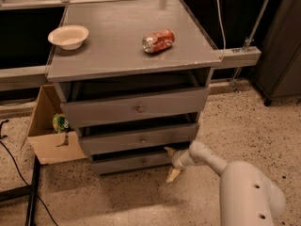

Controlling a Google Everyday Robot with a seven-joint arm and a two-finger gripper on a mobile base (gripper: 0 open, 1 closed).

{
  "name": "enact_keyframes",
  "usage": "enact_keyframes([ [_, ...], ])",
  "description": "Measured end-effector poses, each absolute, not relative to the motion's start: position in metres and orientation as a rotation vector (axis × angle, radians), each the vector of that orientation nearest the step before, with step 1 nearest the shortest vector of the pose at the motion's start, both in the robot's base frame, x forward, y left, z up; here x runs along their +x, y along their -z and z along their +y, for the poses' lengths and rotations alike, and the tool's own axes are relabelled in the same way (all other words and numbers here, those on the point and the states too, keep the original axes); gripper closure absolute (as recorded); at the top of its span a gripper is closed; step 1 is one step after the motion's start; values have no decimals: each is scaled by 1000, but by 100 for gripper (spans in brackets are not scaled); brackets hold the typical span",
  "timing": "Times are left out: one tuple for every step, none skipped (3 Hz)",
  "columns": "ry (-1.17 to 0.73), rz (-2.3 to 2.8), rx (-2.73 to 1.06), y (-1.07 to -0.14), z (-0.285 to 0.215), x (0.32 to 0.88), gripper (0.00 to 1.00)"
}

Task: Open bottom drawer

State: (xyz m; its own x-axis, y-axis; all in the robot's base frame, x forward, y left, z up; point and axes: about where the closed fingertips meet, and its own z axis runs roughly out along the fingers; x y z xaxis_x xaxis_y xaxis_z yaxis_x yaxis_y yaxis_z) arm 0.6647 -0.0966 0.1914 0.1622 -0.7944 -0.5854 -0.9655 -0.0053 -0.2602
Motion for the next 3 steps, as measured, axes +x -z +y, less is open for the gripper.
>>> enact_keyframes([
  [-334,1681,-1838,-181,-98,682,0],
  [-324,1700,-1832,-174,-100,695,0],
  [-322,1721,-1839,-166,-100,707,0],
])
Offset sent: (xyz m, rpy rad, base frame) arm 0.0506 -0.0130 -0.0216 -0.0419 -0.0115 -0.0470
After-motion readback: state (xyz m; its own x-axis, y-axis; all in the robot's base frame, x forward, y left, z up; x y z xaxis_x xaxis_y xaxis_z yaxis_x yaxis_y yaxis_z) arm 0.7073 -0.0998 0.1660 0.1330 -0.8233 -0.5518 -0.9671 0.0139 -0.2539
